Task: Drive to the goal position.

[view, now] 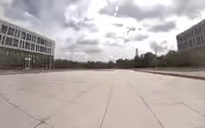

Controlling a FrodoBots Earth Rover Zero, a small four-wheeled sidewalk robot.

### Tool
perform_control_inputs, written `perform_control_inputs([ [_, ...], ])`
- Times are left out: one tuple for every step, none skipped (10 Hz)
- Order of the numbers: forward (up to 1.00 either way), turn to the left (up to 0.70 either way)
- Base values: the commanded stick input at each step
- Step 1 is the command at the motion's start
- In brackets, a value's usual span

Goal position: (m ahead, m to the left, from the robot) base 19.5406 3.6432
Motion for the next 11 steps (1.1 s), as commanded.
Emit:
perform_control_inputs([
  [0.7, 0.0],
  [0.7, 0.0],
  [0.7, 0.03],
  [0.7, 0.09],
  [0.7, 0.08],
  [0.7, 0.0],
  [0.7, 0.0],
  [0.7, 0.0],
  [0.7, 0.0],
  [0.7, 0.0],
  [0.7, 0.0],
])
